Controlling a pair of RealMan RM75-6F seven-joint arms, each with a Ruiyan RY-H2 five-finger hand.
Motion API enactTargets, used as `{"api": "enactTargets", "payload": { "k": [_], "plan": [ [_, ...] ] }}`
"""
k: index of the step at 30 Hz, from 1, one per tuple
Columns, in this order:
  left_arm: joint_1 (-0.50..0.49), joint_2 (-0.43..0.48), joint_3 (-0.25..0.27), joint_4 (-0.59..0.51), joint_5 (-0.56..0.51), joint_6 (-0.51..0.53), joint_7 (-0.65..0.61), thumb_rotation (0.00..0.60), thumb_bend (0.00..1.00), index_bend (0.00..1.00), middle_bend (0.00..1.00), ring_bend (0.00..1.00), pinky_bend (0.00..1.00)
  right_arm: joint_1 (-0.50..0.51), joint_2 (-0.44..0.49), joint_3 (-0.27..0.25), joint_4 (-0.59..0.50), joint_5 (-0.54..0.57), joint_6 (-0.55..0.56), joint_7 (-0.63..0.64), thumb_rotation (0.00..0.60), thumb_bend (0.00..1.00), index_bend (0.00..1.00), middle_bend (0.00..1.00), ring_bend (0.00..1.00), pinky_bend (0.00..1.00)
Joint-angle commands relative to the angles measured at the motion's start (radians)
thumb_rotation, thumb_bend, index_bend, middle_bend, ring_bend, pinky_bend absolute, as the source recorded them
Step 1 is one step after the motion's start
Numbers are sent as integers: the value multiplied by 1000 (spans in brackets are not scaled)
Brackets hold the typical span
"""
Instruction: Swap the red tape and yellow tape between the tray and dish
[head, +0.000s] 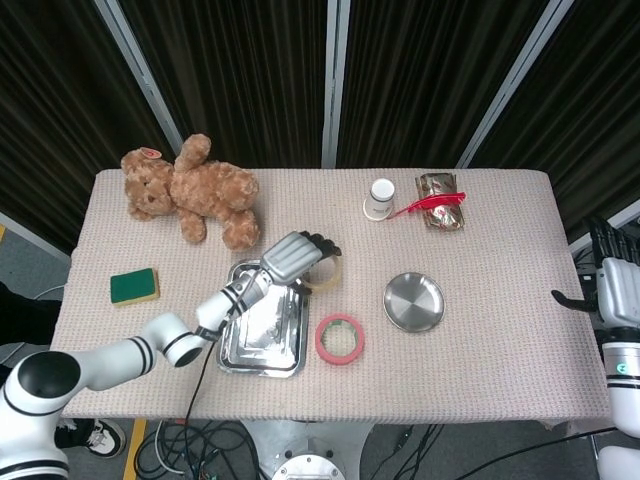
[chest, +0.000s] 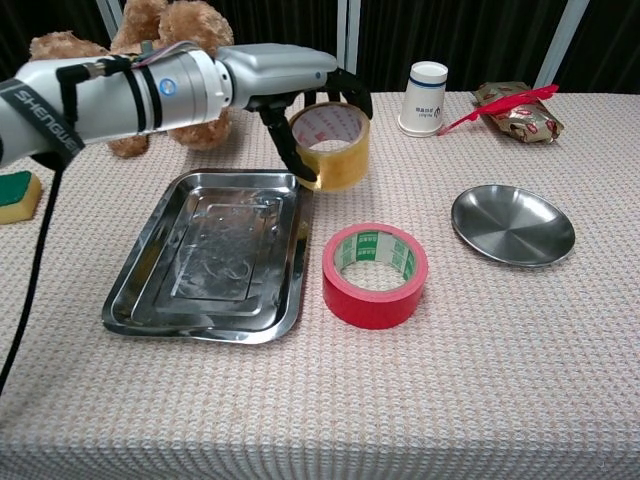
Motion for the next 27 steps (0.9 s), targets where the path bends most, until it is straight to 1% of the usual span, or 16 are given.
{"api": "enactTargets", "payload": {
  "k": [1, 3, 5, 8, 10, 14, 18, 22, 25, 27],
  "plan": [
    [-39, -46, 5, 55, 18, -10, -51, 600, 159, 303, 302, 258, 375, -6, 0, 3, 7, 5, -3, 8, 600, 33, 0, 0, 0, 0],
    [-51, -68, 15, 89, 28, -7, -77, 600, 159, 287, 291, 253, 373, -8, -2, 4, 11, 4, -6, 11, 600, 35, 0, 0, 0, 0],
    [-60, -85, 29, 122, 38, -8, -101, 600, 158, 237, 253, 220, 356, -9, -4, 5, 13, 2, -9, 11, 600, 35, 0, 0, 0, 0],
    [-68, -99, 50, 156, 45, -15, -131, 600, 143, 129, 155, 123, 293, -11, -6, 6, 17, 1, -12, 12, 600, 36, 0, 0, 0, 0],
    [-69, -106, 56, 170, 48, -7, -150, 600, 131, 94, 111, 86, 267, -13, -9, 9, 21, -1, -9, 15, 600, 39, 0, 0, 0, 0],
    [-71, -120, 70, 201, 53, 9, -173, 600, 107, 75, 78, 62, 243, -16, -12, 13, 24, -4, -8, 18, 600, 42, 0, 0, 0, 0],
    [-67, -113, 82, 196, 56, 21, -180, 600, 95, 74, 76, 61, 243, -20, -13, 16, 25, -4, -8, 18, 600, 42, 0, 0, 0, 0],
    [-23, -49, 90, 113, 44, 69, -146, 600, 94, 74, 76, 61, 242, -27, -12, 17, 27, -7, -3, 23, 600, 42, 0, 0, 0, 0],
    [38, 56, 95, -33, 19, 117, -68, 600, 92, 74, 77, 61, 241, -30, -11, 18, 36, -7, -6, 26, 600, 42, 0, 0, 0, 0],
    [74, 139, 100, -168, -2, 137, -20, 600, 92, 74, 81, 61, 241, -27, -11, 20, 45, -4, -16, 25, 600, 42, 0, 0, 0, 0]
  ]
}}
